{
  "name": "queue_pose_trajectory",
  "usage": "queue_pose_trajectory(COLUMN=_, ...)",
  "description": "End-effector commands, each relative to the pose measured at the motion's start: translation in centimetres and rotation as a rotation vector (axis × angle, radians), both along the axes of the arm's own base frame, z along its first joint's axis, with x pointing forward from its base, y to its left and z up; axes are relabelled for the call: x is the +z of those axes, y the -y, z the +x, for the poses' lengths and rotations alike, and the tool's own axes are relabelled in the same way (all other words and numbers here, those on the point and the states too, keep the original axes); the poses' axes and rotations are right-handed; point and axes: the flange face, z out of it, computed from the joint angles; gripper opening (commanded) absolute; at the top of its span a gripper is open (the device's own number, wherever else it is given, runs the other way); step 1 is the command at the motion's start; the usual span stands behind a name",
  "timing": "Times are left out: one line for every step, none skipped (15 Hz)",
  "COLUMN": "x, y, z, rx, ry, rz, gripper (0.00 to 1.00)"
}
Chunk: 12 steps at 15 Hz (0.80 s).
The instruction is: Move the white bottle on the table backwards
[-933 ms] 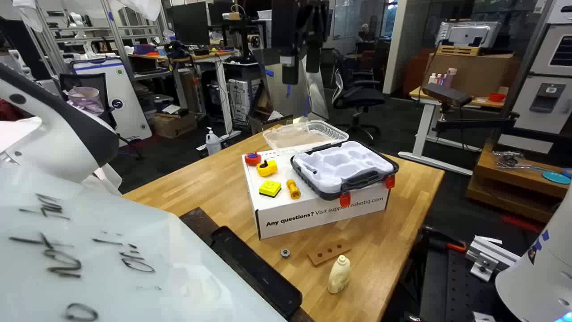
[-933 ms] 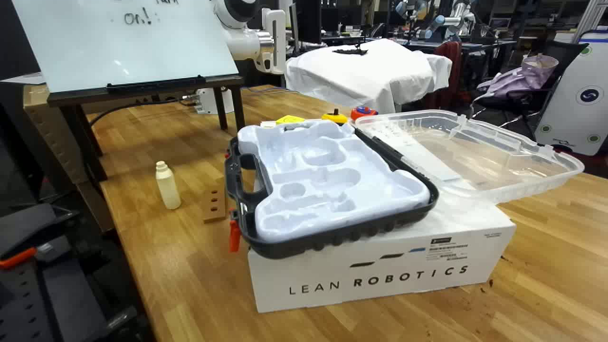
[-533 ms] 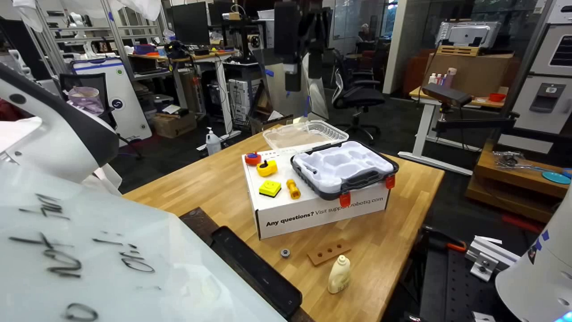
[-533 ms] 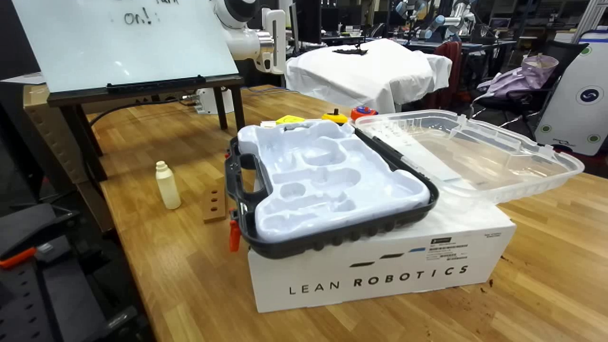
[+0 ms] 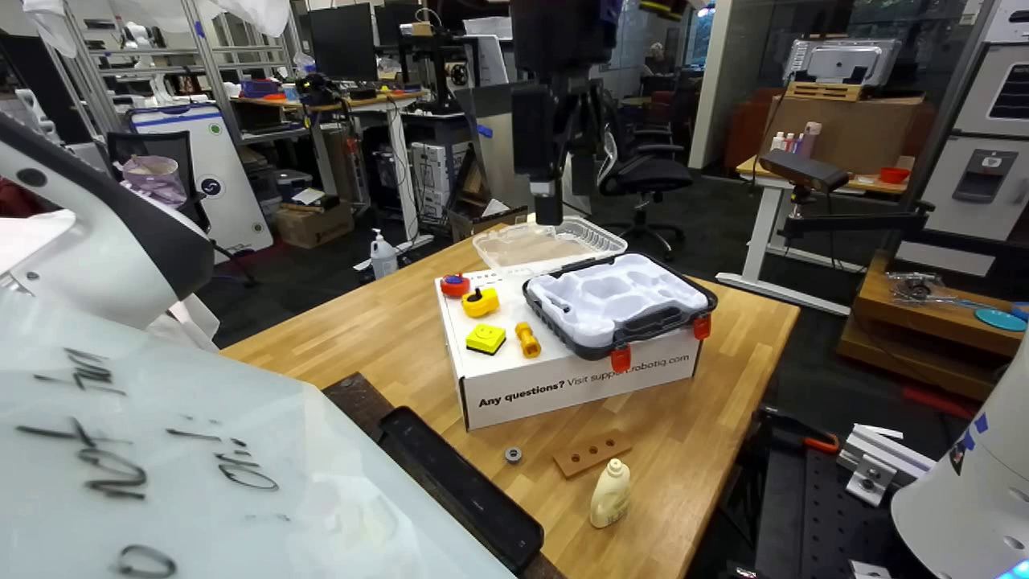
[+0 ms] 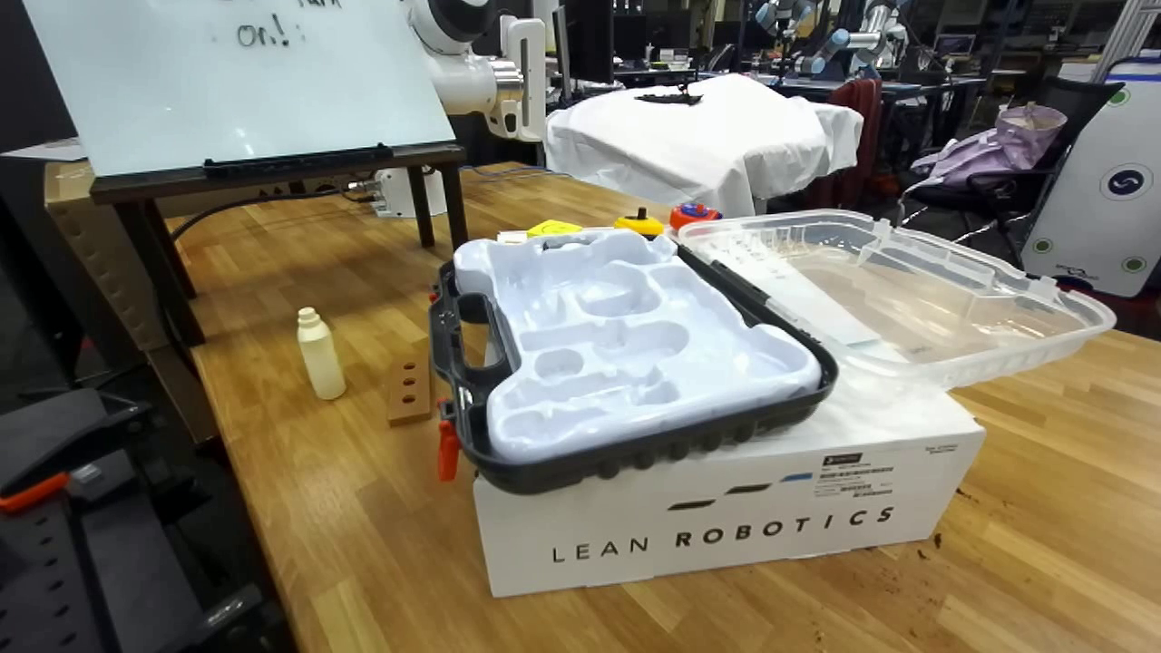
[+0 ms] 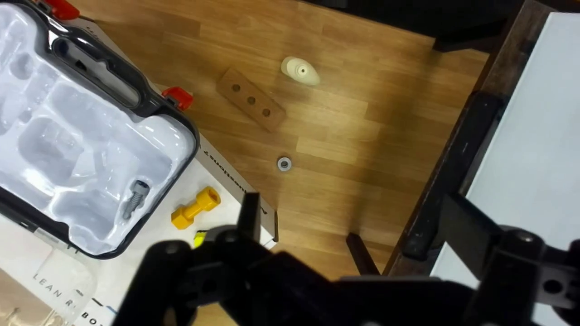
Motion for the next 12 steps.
queue_pose_trajectory(x=0.05, y=-0.02, z=0.02, rx=0.0, ry=-0.001, rz=0.0, gripper=1.0)
queue_pose_trajectory(x=0.12, y=-0.03, z=0.0, rx=0.0, ry=0.001, rz=0.0, gripper=1.0)
queue_pose_trajectory(x=0.18, y=-0.02, z=-0.02, rx=0.0, ry=0.002, rz=0.0, gripper=1.0)
queue_pose_trajectory(x=0.2, y=-0.02, z=-0.03, rx=0.0, ry=0.002, rz=0.0, gripper=1.0)
queue_pose_trajectory(x=0.2, y=-0.02, z=-0.03, rx=0.0, ry=0.002, rz=0.0, gripper=1.0)
queue_pose_trajectory(x=0.2, y=-0.02, z=-0.03, rx=0.0, ry=0.002, rz=0.0, gripper=1.0)
queue_pose_trajectory(x=0.2, y=-0.02, z=-0.03, rx=0.0, ry=0.002, rz=0.0, gripper=1.0)
queue_pose_trajectory(x=0.2, y=-0.02, z=-0.03, rx=0.0, ry=0.002, rz=0.0, gripper=1.0)
queue_pose_trajectory(x=0.2, y=-0.02, z=-0.03, rx=0.0, ry=0.002, rz=0.0, gripper=1.0)
queue_pose_trajectory(x=0.2, y=-0.02, z=-0.03, rx=0.0, ry=0.002, rz=0.0, gripper=1.0)
queue_pose_trajectory(x=0.01, y=-0.04, z=0.18, rx=-0.001, ry=0.003, rz=0.006, gripper=1.0)
queue_pose_trajectory(x=-0.45, y=-0.07, z=0.48, rx=0.003, ry=-0.004, rz=0.009, gripper=1.0)
